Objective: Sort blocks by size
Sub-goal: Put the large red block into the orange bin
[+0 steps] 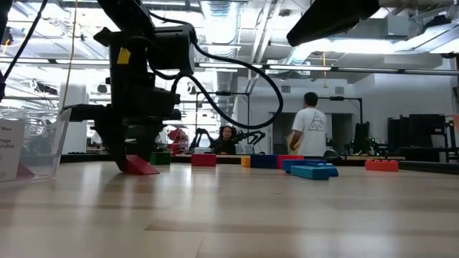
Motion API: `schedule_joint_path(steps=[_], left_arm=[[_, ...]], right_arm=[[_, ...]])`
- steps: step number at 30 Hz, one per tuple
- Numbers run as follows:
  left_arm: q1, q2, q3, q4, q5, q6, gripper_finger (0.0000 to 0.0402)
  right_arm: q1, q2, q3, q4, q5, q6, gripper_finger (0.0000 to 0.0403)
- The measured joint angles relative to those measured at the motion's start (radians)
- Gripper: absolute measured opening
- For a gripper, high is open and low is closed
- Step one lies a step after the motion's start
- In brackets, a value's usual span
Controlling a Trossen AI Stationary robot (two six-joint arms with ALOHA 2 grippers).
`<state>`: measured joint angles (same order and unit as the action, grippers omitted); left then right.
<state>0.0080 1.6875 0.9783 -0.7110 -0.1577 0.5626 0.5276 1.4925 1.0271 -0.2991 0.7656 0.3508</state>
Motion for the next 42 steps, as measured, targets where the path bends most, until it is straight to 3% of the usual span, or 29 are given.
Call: schedule_joint_path(steps=[6, 10, 15, 18, 25, 30, 35, 42], left_arm=[[0.0, -0.001, 0.0, 0.033, 0.0, -0.028, 0.0124], [0.0, -0.001, 0.007, 0.048, 0.0, -0.061, 0.0124], [0.019, -0.026, 0.042, 0.042, -0.003, -0.081, 0.0124], [0.043, -0.071, 0.046, 0.072, 0.04, -0.097, 0.0126], [0.132, -0.174, 0.048, 0.245, 0.391, -0.224, 0.0127], [0.133, -0.174, 0.048, 0.314, 0.594, -0.311, 0.0128], [0.111, -0.162, 0.048, 0.357, 0.682, -0.379, 0.0129], [0.071, -0.164, 0.048, 0.41, 0.686, -0.422, 0.0129]], right_arm=[[0.012, 0.0, 0.0, 0.014, 0.0, -0.028, 0.0108], [0.045, -0.012, 0.0, -0.018, 0.0, -0.026, 0.0108], [0.119, -0.058, 0.0, -0.143, -0.003, 0.124, 0.0108], [0.125, -0.024, -0.006, -0.168, -0.002, 0.123, 0.0108], [0.091, 0.097, -0.014, 0.03, 0.088, -0.234, 0.0108], [0.003, 0.132, 0.032, 0.148, 0.061, -0.502, 0.0119], [-0.07, 0.177, 0.109, 0.185, -0.037, -0.718, 0.0168], [-0.108, 0.269, 0.191, 0.22, -0.077, -0.855, 0.0246]])
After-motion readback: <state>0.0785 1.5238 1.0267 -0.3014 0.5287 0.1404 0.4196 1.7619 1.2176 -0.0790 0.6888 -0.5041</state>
